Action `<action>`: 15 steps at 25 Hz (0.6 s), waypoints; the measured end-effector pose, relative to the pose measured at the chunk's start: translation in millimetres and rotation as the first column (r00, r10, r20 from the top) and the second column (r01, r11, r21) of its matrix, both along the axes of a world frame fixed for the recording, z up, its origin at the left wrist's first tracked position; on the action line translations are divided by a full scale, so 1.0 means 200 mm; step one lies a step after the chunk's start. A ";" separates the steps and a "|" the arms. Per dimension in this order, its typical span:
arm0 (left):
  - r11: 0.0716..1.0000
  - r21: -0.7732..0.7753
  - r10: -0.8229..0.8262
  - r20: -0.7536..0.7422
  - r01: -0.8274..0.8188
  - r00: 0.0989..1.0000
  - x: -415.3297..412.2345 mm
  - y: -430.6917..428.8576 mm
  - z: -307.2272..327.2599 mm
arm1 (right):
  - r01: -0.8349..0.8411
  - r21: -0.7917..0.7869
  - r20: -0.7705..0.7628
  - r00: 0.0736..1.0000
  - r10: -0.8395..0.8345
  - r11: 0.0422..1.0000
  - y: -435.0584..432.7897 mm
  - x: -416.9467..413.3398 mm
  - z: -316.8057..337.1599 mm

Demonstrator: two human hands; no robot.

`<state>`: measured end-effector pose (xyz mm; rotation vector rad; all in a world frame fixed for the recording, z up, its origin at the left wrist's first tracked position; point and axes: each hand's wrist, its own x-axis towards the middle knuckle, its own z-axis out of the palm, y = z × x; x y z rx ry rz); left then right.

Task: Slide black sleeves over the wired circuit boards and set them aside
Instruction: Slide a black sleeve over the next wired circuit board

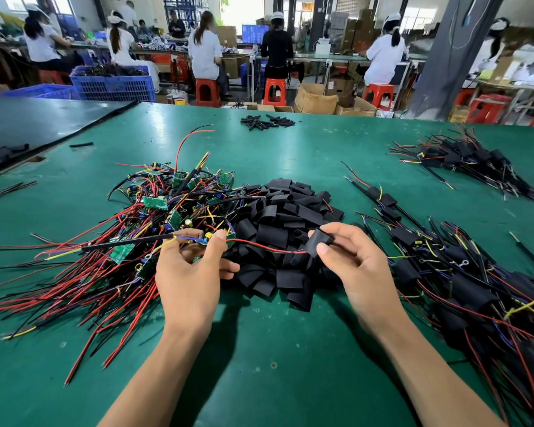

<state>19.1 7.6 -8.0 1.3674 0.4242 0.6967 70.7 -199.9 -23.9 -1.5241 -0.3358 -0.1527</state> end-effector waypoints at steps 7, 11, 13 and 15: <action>0.998 -0.065 0.007 0.017 -0.005 1.000 0.01 0.02 -0.02 | -0.020 0.053 -0.063 0.998 0.023 0.998 0.01 0.00 -0.01; 0.989 -0.148 -0.002 0.075 0.013 0.997 0.01 0.03 -0.01 | -0.029 0.139 -0.111 0.993 0.045 0.990 0.04 -0.02 -0.01; 0.981 -0.190 -0.017 0.100 0.036 0.995 0.01 0.03 0.00 | -0.034 0.195 -0.140 0.988 0.062 0.980 0.06 -0.03 -0.01; 0.975 -0.209 -0.051 0.110 0.073 0.993 0.00 0.02 0.01 | -0.032 0.266 -0.176 0.981 0.081 0.963 0.08 -0.04 -0.01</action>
